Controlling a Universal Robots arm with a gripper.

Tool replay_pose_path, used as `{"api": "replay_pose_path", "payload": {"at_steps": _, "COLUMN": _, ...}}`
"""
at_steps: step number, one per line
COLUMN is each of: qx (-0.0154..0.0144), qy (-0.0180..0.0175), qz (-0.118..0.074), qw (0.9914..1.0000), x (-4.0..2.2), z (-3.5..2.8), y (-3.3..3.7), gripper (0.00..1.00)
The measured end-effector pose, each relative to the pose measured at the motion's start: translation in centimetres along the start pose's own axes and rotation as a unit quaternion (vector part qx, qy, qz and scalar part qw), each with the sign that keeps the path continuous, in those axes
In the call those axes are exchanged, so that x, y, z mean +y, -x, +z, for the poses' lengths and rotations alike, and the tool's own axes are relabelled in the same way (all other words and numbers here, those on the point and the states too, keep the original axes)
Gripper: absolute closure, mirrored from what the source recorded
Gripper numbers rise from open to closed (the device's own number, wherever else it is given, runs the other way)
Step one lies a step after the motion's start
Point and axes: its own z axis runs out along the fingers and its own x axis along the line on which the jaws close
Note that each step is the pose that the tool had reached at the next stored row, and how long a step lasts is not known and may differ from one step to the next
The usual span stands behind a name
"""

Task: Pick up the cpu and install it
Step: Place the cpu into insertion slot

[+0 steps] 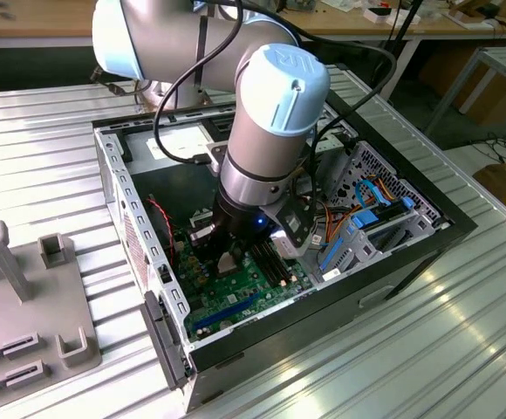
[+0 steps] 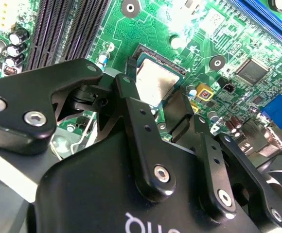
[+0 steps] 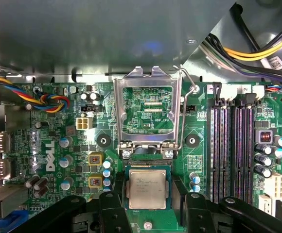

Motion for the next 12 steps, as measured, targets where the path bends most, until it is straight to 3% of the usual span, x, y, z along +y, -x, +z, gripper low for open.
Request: {"api": "replay_pose_path", "payload": {"at_steps": 12, "qx": -0.0001, "qy": -0.0001, "qz": 0.0, "qw": 1.0, "x": 0.02, "z": 0.29, "y": 0.07, "gripper": 0.53}}
